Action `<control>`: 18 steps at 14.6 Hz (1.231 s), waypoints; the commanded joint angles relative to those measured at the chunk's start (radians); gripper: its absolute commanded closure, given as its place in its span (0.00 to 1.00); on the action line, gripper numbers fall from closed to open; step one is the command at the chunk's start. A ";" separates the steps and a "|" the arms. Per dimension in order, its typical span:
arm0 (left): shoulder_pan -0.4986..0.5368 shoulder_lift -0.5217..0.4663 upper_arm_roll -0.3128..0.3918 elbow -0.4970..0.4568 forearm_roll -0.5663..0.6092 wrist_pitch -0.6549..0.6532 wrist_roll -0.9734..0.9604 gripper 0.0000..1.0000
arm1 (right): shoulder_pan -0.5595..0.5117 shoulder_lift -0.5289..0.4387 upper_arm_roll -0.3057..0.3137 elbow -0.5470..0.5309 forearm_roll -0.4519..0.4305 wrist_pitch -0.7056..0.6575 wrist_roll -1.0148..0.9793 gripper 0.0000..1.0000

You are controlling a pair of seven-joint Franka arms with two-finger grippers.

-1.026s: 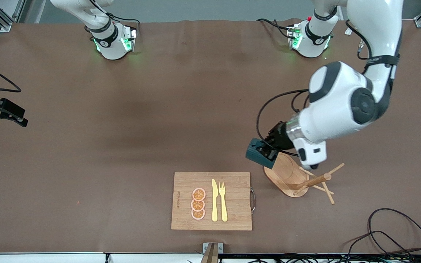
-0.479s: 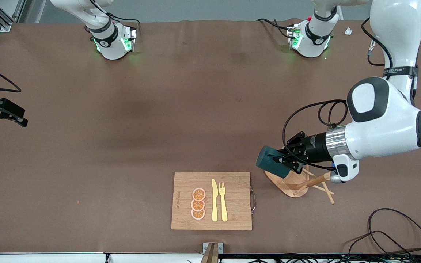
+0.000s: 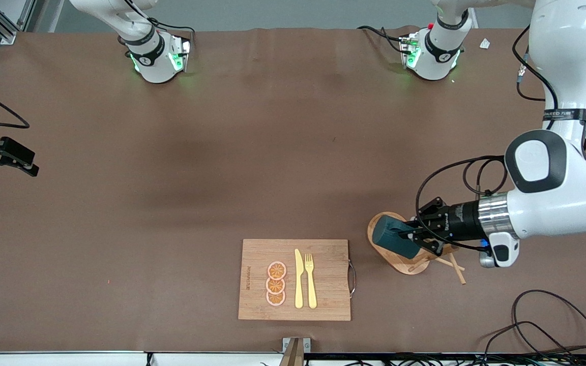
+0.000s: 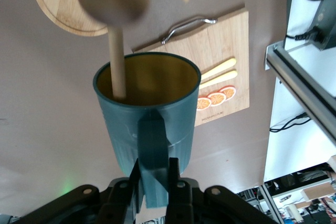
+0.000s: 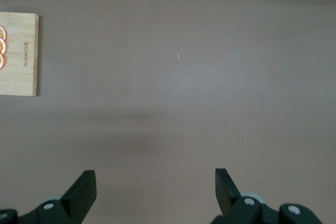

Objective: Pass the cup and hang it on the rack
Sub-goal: 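Lower the mug onto a rack peg with the left gripper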

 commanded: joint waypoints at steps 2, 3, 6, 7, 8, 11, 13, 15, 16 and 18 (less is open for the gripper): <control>0.024 0.005 -0.006 -0.005 -0.025 0.001 0.016 0.99 | -0.014 0.005 0.012 0.014 -0.011 -0.013 -0.001 0.00; 0.037 0.011 -0.006 -0.005 -0.028 0.001 0.016 0.99 | -0.016 0.005 0.012 0.014 -0.011 -0.013 -0.001 0.00; 0.050 0.025 -0.007 -0.005 -0.030 0.001 0.022 0.98 | -0.016 0.005 0.012 0.014 -0.011 -0.013 -0.001 0.00; 0.050 0.026 -0.007 -0.005 -0.030 0.001 0.024 0.98 | -0.016 0.005 0.011 0.014 -0.011 -0.013 -0.001 0.00; 0.050 0.031 -0.007 -0.003 -0.030 0.001 0.024 0.98 | -0.017 0.005 0.011 0.014 -0.011 -0.013 -0.001 0.00; 0.056 0.034 -0.006 -0.001 -0.030 0.002 0.026 0.96 | -0.016 0.004 0.011 0.014 -0.011 -0.013 0.000 0.00; 0.059 0.039 -0.006 0.000 -0.030 0.004 0.026 0.96 | -0.017 0.004 0.011 0.014 -0.011 -0.013 0.000 0.00; 0.061 0.045 -0.004 0.000 -0.030 0.004 0.026 0.95 | -0.016 0.005 0.011 0.014 -0.011 -0.013 0.000 0.00; 0.061 0.046 -0.004 0.000 -0.030 0.006 0.026 0.93 | -0.016 0.005 0.011 0.014 -0.011 -0.013 0.000 0.00; 0.062 0.045 0.001 0.000 -0.030 0.006 0.022 0.88 | -0.017 0.004 0.011 0.014 -0.011 -0.013 -0.001 0.00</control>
